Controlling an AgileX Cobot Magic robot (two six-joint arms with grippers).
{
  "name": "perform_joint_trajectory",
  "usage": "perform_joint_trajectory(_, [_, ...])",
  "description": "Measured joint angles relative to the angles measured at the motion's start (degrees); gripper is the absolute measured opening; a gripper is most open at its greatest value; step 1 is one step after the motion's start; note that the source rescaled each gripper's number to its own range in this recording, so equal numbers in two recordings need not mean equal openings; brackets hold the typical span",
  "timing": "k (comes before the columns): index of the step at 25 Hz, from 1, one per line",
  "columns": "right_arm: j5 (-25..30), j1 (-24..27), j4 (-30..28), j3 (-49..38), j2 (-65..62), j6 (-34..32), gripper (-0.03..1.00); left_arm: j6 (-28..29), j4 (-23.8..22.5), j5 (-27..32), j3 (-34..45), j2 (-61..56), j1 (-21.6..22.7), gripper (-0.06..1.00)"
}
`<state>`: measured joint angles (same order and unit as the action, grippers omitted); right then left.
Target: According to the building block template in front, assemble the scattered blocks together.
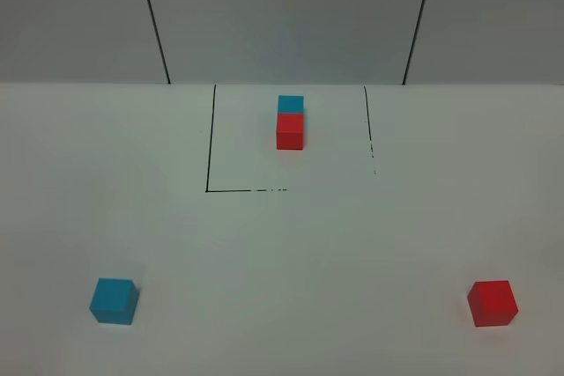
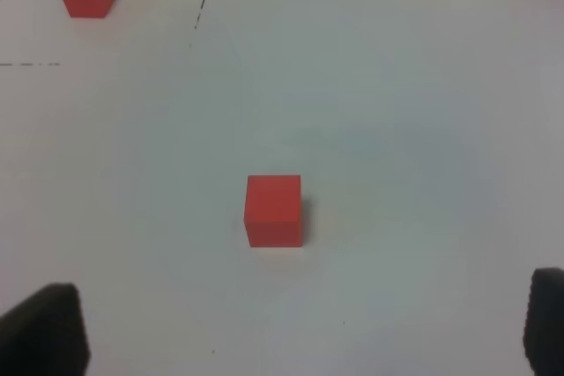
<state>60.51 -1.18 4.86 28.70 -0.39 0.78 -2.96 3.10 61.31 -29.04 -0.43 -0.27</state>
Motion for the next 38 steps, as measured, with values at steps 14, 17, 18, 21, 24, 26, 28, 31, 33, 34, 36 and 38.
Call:
perform_joint_trajectory(14, [0.0,0.0,0.0,0.0,0.0,0.0,1.0,2.49,0.0,-1.54,-2.47,35.36,0.0,0.79])
perform_joint_trajectory(17, [0.0,0.0,0.0,0.0,0.0,0.0,1.0,-0.45,0.36,-4.54,-4.8,48.5,0.0,0.79])
perform_joint_trajectory(18, [0.0,0.0,0.0,0.0,0.0,0.0,1.0,-1.43,0.89,-5.07,-6.14,53.07,0.0,0.79])
perform_joint_trajectory(21, [0.0,0.0,0.0,0.0,0.0,0.0,1.0,-5.14,4.55,-5.58,-10.48,65.28,0.0,0.79])
perform_joint_trajectory(24, [0.0,0.0,0.0,0.0,0.0,0.0,1.0,-6.51,8.46,-6.38,-14.82,74.86,0.0,0.79])
perform_joint_trajectory(26, [0.0,0.0,0.0,0.0,0.0,0.0,1.0,-6.66,10.36,-7.03,-17.06,79.79,-0.13,0.79])
perform_joint_trajectory(28, [0.0,0.0,0.0,0.0,0.0,0.0,1.0,-6.66,10.59,-8.5,-18.61,83.08,-1.0,0.79])
perform_joint_trajectory(31, [0.0,0.0,0.0,0.0,0.0,0.0,1.0,-6.68,10.72,-11.67,-20.53,87.03,-3.72,0.79])
perform_joint_trajectory(33, [0.0,0.0,0.0,0.0,0.0,0.0,1.0,-6.21,10.88,-13.4,-22.21,89.62,-6.51,0.79])
perform_joint_trajectory(34, [0.0,0.0,0.0,0.0,0.0,0.0,1.0,-5.57,10.88,-13.83,-23.19,90.86,-7.7,0.79])
perform_joint_trajectory(36, [0.0,0.0,0.0,0.0,0.0,0.0,1.0,-3.27,9.48,-14.22,-25.11,92.99,-10.37,0.79])
perform_joint_trajectory(38, [0.0,0.0,0.0,0.0,0.0,0.0,1.0,0.25,7.11,-14.28,-26.44,94.81,-12.37,0.8])
